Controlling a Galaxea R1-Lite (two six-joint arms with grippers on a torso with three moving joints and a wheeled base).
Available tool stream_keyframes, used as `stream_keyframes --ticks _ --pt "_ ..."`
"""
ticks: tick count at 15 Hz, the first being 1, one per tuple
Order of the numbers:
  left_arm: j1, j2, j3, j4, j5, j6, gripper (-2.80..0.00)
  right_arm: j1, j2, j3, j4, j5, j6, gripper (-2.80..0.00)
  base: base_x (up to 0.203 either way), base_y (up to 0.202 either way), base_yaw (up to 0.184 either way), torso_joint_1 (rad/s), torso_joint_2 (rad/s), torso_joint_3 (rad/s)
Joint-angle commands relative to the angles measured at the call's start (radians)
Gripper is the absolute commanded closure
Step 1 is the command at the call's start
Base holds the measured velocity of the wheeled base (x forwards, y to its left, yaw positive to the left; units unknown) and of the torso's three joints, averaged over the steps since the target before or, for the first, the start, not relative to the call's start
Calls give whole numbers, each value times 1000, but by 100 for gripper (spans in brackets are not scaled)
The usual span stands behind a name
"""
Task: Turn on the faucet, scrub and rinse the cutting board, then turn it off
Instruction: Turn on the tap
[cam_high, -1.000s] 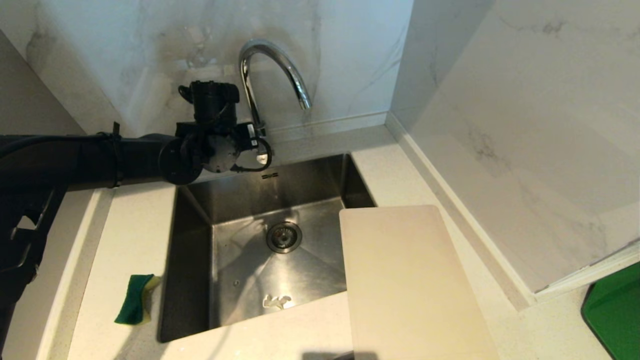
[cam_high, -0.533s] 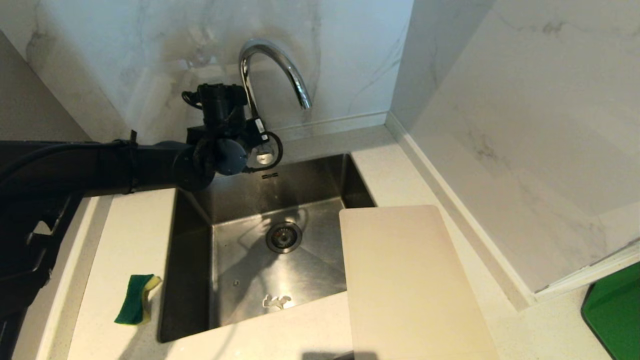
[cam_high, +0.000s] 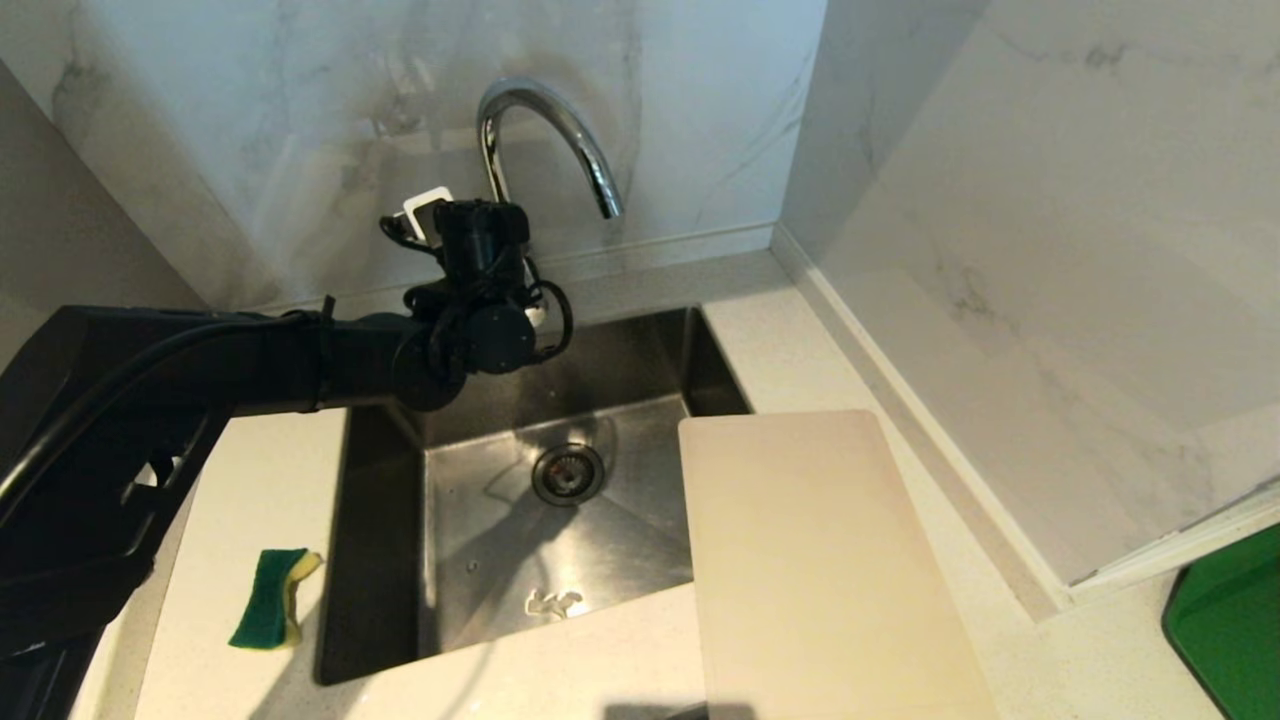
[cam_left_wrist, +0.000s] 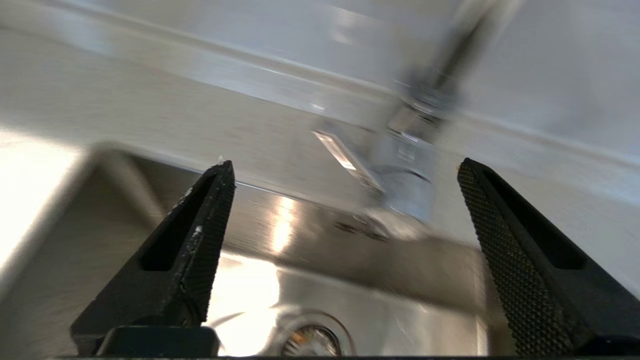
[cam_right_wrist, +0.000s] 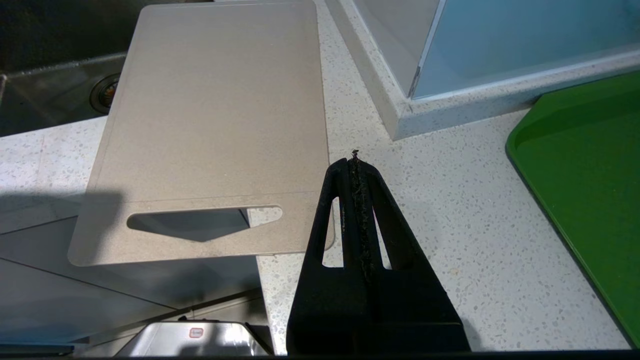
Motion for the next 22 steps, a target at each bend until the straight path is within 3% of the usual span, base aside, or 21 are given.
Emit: stream_keyframes --ticks 1,4,9,18,22 --pt "-2 11 0 -2 51 -2 -280 0 0 0 0 0 0 0 0 0 0 0 0 0" --pt "-2 8 0 3 89 -2 -280 0 0 0 0 0 0 0 0 0 0 0 0 0" --pt "-6 -19 0 107 108 -2 -280 0 0 0 0 0 0 0 0 0 0 0 0 0" --pt "21 -68 0 265 99 2 -280 0 0 0 0 0 0 0 0 0 0 0 0 0" --pt "41 -84 -14 289 77 138 -280 0 0 0 0 0 0 0 0 0 0 0 0 0"
